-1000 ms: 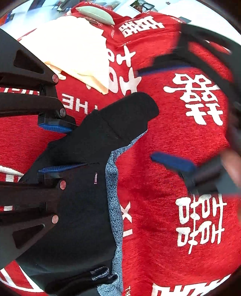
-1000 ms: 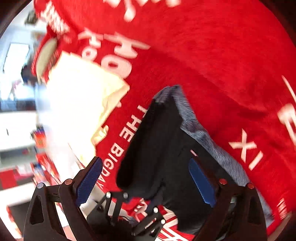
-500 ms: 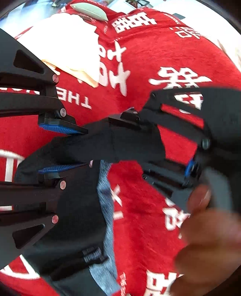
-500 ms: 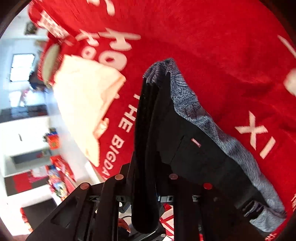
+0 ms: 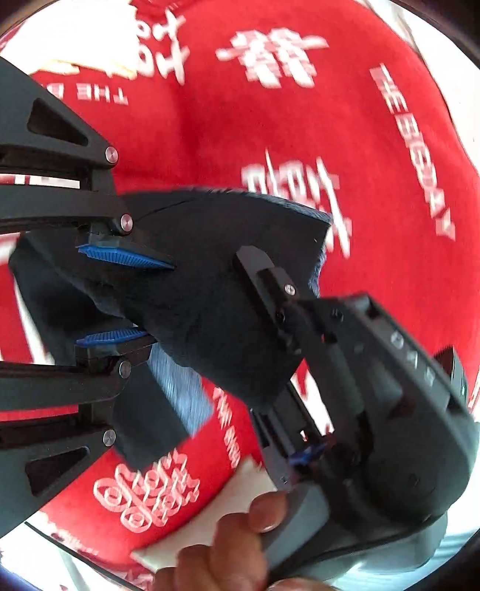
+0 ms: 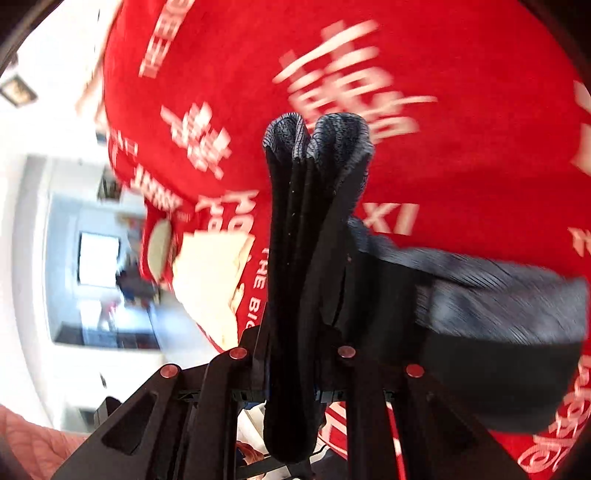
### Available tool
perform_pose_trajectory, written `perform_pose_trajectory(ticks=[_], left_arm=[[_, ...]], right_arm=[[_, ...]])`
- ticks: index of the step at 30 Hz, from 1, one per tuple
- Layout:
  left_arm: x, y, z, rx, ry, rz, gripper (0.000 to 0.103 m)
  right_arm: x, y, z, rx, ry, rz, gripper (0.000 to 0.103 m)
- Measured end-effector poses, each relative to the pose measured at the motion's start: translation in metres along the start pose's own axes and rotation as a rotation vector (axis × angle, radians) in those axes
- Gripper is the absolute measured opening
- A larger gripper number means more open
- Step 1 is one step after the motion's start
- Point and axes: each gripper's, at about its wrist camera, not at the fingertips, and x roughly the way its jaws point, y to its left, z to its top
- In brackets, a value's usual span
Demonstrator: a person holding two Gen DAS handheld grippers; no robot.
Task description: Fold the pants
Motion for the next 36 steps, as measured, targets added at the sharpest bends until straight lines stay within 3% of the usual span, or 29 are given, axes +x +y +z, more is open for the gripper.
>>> perform_pose_trajectory(ticks=[6, 14, 16, 17, 18, 19, 24, 29, 30, 31, 33, 36], left_arm=[[0.027, -0.082, -0.003, 0.126, 0.064, -0.076, 0.031], [0.085, -0.147, -0.041, 0.248, 0.227, -0.071, 0.031], [0.089, -0.155, -0.048, 0.285, 0.252, -0.044, 0.037], [0.089, -0.156, -0.049, 0.291, 0.264, -0.053, 0.051], [0.086, -0.155, -0.048, 0.281, 0.275, -0.061, 0.063], [0.082, -0.151, -0.047, 0.261, 0.282, -0.064, 0.066], [0.057, -0.113, -0.031, 0.183, 0.287, -0.042, 0.067], [0.057, -0.047, -0.016, 0.028, 0.315, 0.055, 0.067], [0.062, -0.035, -0.016, -0.007, 0.333, 0.068, 0.067], [0.069, -0.018, -0.018, -0.055, 0.36, 0.079, 0.067], [0.079, 0.005, -0.02, -0.133, 0.409, 0.094, 0.067], [0.083, 0.021, -0.024, -0.191, 0.422, 0.082, 0.067]], right_arm=[[-0.065, -0.086, -0.045, 0.155, -0.121, 0.025, 0.017], [-0.063, -0.195, -0.084, 0.318, -0.154, -0.017, 0.017], [-0.057, -0.212, -0.095, 0.346, -0.147, -0.026, 0.017], [-0.056, -0.216, -0.098, 0.354, -0.145, -0.021, 0.017], [-0.055, -0.222, -0.101, 0.361, -0.146, -0.017, 0.018], [-0.054, -0.223, -0.101, 0.369, -0.152, -0.021, 0.018], [-0.054, -0.213, -0.101, 0.353, -0.146, -0.085, 0.02], [-0.053, -0.196, -0.1, 0.305, -0.122, -0.247, 0.031], [-0.055, -0.195, -0.1, 0.305, -0.123, -0.293, 0.04], [-0.059, -0.191, -0.101, 0.307, -0.132, -0.403, 0.05], [-0.068, -0.182, -0.102, 0.291, -0.165, -0.53, 0.05], [-0.08, -0.162, -0.102, 0.233, -0.209, -0.556, 0.042]])
